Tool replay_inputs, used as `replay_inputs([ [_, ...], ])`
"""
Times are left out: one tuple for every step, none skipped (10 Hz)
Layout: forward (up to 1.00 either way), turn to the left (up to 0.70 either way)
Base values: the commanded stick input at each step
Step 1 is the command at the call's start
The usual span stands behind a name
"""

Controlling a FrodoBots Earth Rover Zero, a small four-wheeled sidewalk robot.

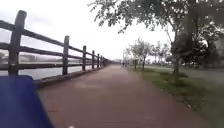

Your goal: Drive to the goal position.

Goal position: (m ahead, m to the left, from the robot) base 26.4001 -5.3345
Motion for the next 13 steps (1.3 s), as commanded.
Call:
replay_inputs([
  [0.85,-0.28],
  [0.85,-0.28],
  [0.85,-0.32],
  [0.85,-0.12],
  [0.85,0.13],
  [0.85,0.1],
  [0.85,0.04],
  [0.85,0.08],
  [0.85,0.01],
  [0.85,0.06],
  [0.85,0.0],
  [0.85,0.0],
  [0.85,0.04],
])
